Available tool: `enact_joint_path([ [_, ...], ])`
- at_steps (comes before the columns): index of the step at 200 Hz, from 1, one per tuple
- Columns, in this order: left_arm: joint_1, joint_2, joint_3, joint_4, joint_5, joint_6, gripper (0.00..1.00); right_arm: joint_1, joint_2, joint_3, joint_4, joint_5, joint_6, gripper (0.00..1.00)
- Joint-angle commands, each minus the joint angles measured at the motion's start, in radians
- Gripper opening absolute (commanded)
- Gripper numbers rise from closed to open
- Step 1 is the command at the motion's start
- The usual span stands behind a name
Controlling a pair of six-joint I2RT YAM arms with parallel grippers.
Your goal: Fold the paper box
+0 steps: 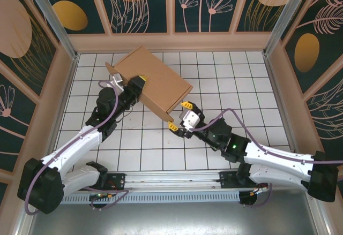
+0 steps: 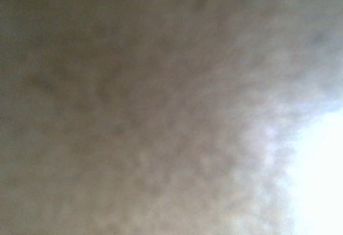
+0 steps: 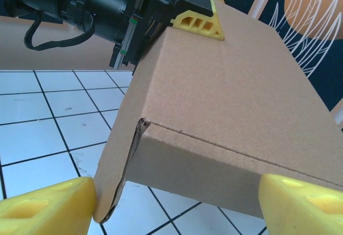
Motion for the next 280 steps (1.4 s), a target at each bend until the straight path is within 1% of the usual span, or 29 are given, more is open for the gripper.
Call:
enact_joint_path([
  [1,-0.003,-0.032,0.031,0.020,0.018,-0.024,0.39,0.016,0.006,0.006,0.042,0.084,-0.044,0.81],
  [9,-0.003,-0.032,0.031,0.024,0.020,-0.028,0.39,0.024,0.011,0.007,0.047,0.110,-0.056,0.82],
  [28,-0.003,-0.029,0.032,0.028,0.031,-0.038,0.39,0.050,0.026,0.002,0.087,0.197,-0.102,0.88],
  [52,-0.004,-0.030,0.030,0.031,0.035,-0.044,0.39,0.063,0.046,-0.002,0.151,0.302,-0.151,0.90],
  [71,-0.005,-0.032,0.026,0.031,0.039,-0.050,0.39,0.062,0.051,-0.005,0.190,0.343,-0.175,0.90],
  [92,-0.004,-0.030,0.023,0.033,0.047,-0.057,0.39,0.059,0.059,0.002,0.197,0.363,-0.186,0.90],
  [188,-0.006,-0.025,0.025,0.048,0.081,-0.084,0.40,0.024,0.090,0.030,0.199,0.343,-0.163,0.90],
  [242,-0.028,-0.017,0.012,0.068,0.087,-0.102,0.40,0.008,0.144,0.061,0.237,0.319,-0.141,0.90],
  [280,-0.049,0.003,0.005,0.091,0.099,-0.110,0.40,-0.001,0.172,0.085,0.230,0.283,-0.109,0.90],
])
